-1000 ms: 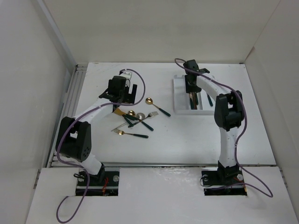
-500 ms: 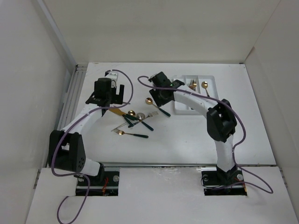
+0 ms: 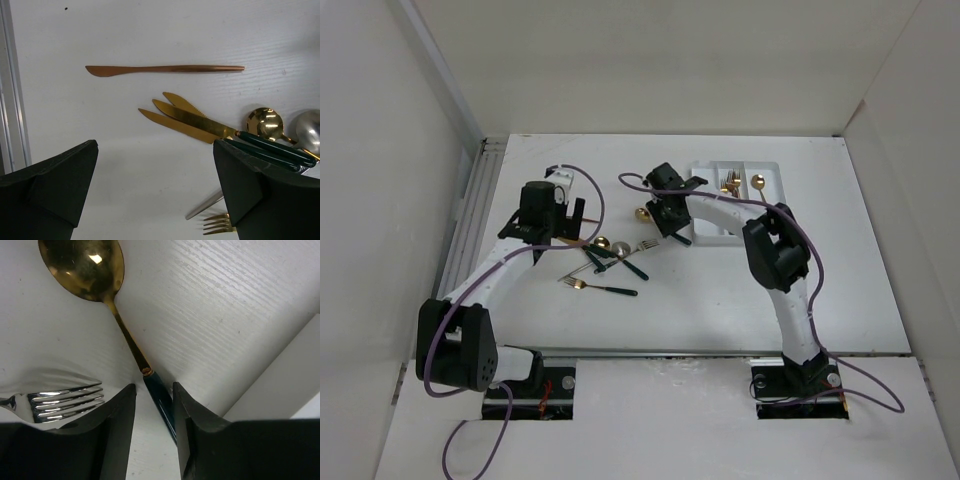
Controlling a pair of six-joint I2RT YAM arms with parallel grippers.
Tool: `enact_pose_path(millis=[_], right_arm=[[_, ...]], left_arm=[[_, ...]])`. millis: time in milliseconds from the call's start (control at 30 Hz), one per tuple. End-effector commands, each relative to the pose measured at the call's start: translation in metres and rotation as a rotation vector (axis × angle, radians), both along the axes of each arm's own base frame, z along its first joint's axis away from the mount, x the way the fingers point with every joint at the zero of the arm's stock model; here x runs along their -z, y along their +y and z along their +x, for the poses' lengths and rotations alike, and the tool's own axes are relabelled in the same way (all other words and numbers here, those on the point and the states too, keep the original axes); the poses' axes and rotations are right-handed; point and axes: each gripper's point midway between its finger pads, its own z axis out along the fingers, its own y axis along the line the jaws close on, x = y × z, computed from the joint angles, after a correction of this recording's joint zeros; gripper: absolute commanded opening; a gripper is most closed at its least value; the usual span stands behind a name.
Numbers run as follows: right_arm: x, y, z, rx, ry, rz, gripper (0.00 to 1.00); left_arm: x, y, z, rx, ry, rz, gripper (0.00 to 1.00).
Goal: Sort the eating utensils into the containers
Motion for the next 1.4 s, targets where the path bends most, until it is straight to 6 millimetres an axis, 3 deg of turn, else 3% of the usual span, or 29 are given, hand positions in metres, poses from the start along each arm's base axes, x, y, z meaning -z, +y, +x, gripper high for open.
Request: enact_pose_path(millis=[0, 33, 133, 167, 233, 367, 400, 467, 500, 533, 567, 633, 667, 767, 800, 833, 900, 1100, 1233, 1300, 1333, 1367], right_arm=[[0.016, 0.007, 0.000, -0.001, 0.003, -0.005, 0.41], [0.016, 0.011, -0.003, 0.001, 0.005, 0.000, 0.39], [0.025, 0.009, -0.006, 0.001, 0.017, -0.009, 0.19], [0.025, 0.011, -0.004, 0.013, 0.011, 0.003, 0.00], [0.019, 0.011, -0.002, 0.018, -0.005, 0.002, 0.00], [-0.037, 0.021, 0.020, 0.059, -0.109, 0.102, 0.00], [-0.064, 0.022, 0.026, 0.081, -0.143, 0.159, 0.00], [-0.106, 0.006, 0.048, 0.143, -0.206, 0.235, 0.00], [-0.138, -0.002, 0.054, 0.175, -0.250, 0.290, 0.00], [-0.152, -0.015, 0.059, 0.207, -0.274, 0.308, 0.00], [-0.164, -0.043, 0.070, 0.261, -0.297, 0.310, 0.00], [-0.181, -0.082, 0.073, 0.340, -0.348, 0.288, 0.00], [-0.168, -0.119, 0.077, 0.424, -0.348, 0.227, 0.00], [-0.139, -0.172, 0.077, 0.490, -0.285, 0.083, 0.00], [-0.138, -0.196, 0.083, 0.535, -0.287, 0.044, 0.00], [-0.122, -0.207, 0.085, 0.546, -0.253, 0.003, 0.00], [-0.109, -0.231, 0.086, 0.594, -0.225, -0.027, 0.00], [-0.090, -0.267, 0.087, 0.661, -0.215, -0.087, 0.00], [-0.058, -0.273, 0.083, 0.648, -0.140, -0.131, 0.00], [-0.052, -0.273, 0.083, 0.647, -0.123, -0.139, 0.01], [-0.048, -0.276, 0.082, 0.652, -0.119, -0.154, 0.16], [-0.045, -0.278, 0.080, 0.656, -0.113, -0.168, 0.25]], left_arm=[[-0.007, -0.005, -0.003, 0.033, -0.016, -0.016, 1.00], [-0.007, -0.005, -0.003, 0.042, -0.017, -0.005, 1.00], [-0.009, -0.004, -0.001, 0.056, -0.026, 0.013, 1.00], [-0.009, -0.004, -0.001, 0.056, -0.026, 0.013, 1.00], [-0.012, -0.004, -0.001, 0.056, -0.026, 0.013, 1.00], [-0.026, -0.012, 0.003, 0.062, -0.053, -0.015, 1.00], [-0.026, -0.015, 0.002, 0.071, -0.053, -0.015, 1.00], [-0.029, -0.019, 0.002, 0.075, -0.053, -0.023, 1.00], [-0.034, -0.019, 0.004, 0.075, -0.063, -0.025, 1.00], [-0.040, -0.023, 0.003, 0.085, -0.074, -0.028, 1.00], [-0.038, -0.023, 0.002, 0.085, -0.063, -0.026, 1.00], [-0.046, -0.027, 0.002, 0.095, -0.082, -0.030, 1.00], [-0.050, -0.025, 0.002, 0.087, -0.093, -0.027, 1.00], [-0.053, -0.023, 0.001, 0.071, -0.104, -0.029, 1.00], [-0.054, -0.023, 0.001, 0.071, -0.104, -0.029, 1.00], [-0.053, -0.022, -0.001, 0.071, -0.104, -0.029, 1.00], [-0.052, -0.018, -0.004, 0.049, -0.107, -0.025, 1.00], [-0.043, -0.015, -0.009, 0.042, -0.090, -0.016, 1.00], [-0.042, -0.014, -0.008, 0.027, -0.083, -0.014, 1.00], [-0.046, -0.012, -0.008, 0.019, -0.085, -0.009, 1.00], [-0.046, -0.010, -0.007, 0.008, -0.087, -0.001, 1.00], [-0.046, -0.010, -0.007, 0.008, -0.087, -0.001, 1.00]])
